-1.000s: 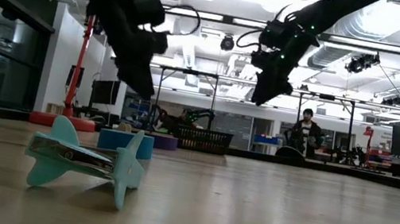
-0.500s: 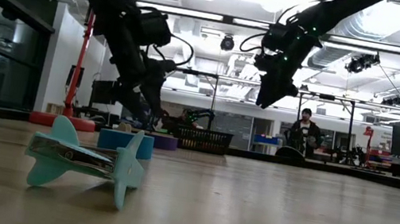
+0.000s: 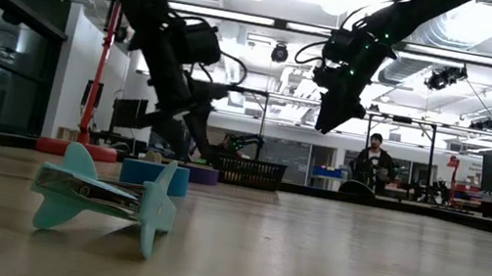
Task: Pick and place Stapler, Stapler remover, tape
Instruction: Put the violet tape into the blue basket
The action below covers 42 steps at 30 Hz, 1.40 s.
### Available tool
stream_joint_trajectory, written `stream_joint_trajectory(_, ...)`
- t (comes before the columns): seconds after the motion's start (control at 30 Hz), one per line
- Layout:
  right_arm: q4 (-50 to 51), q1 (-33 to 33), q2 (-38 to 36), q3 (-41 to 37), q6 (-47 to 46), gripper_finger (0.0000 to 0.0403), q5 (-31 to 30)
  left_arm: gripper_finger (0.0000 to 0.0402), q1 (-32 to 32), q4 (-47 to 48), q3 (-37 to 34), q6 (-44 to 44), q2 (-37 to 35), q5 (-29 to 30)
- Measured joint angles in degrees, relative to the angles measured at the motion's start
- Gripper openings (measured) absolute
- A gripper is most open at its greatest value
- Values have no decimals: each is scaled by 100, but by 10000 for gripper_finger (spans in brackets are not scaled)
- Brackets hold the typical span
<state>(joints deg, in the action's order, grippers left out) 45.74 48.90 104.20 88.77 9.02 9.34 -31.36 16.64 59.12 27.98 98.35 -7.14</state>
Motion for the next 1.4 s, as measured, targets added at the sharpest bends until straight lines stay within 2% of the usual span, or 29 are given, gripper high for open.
stream_joint_trajectory(0.2, 44, 35, 2, 0, 45, 145, 0, 204, 1, 940, 579, -279, 250, 200)
stream_joint_trajectory(0.3, 51, 66, 2, 0, 119, 145, 13, 204, -9, 1111, 682, -377, 282, 314)
stream_joint_trajectory(0.73, 57, 256, 2, 0, 176, 145, 34, 204, 152, 1088, 698, -261, 631, -15)
stream_joint_trajectory(1.07, 133, 297, 4, 0, 198, 145, 48, 202, 180, 1414, 706, -406, 678, 262)
stream_joint_trajectory(1.2, 162, 297, 4, 0, 198, 145, 48, 179, 226, 1385, 710, -469, 743, 274)
stream_joint_trajectory(1.4, 178, 297, 4, 0, 198, 145, 50, 125, 258, 1334, 720, -556, 930, 128)
